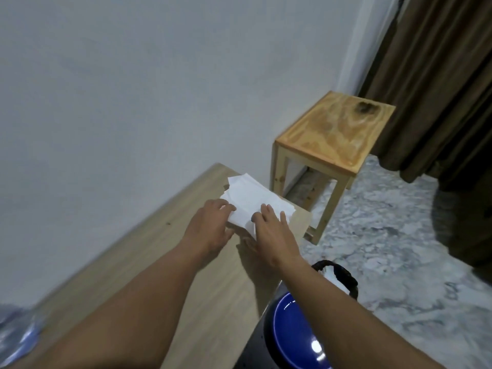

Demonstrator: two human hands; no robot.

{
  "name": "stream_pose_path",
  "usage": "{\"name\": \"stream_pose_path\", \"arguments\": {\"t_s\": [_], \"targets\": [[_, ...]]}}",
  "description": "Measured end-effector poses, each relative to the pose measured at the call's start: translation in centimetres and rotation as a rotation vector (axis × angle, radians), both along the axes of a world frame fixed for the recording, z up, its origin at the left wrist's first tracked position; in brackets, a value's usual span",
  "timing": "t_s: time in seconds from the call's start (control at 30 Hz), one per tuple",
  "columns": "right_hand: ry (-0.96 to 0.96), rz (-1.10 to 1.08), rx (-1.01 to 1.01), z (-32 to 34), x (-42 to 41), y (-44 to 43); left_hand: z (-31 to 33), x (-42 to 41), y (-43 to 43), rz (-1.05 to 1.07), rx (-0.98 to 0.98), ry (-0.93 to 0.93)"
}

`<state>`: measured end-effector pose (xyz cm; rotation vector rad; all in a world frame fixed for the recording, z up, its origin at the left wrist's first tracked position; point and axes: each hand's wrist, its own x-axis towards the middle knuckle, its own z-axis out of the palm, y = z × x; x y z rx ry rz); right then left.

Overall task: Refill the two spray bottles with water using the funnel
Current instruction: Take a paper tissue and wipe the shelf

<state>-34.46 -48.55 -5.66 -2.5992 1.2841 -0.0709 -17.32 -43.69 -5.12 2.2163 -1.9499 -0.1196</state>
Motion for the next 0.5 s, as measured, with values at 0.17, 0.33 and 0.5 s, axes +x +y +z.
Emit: {"name": "stream_pose_path", "arguments": {"t_s": [0.17, 0.33, 0.5], "targets": [[0.004, 0.047, -0.064, -0.9, 1.2, -1.2, -1.6, 0.3, -1.4, 0.001, -0.062, -0.078], [-0.124, -0.010, -0.120, 1.7, 0.6, -2.9, -0.3, 1.0, -3.3, 0.012, -0.180, -0.034], [-0.261, -0.123, -0.209, 5.9, -0.1, -4.5, 3.5, 0.9, -5.7, 0.031, -0.258, 0.054]]}}
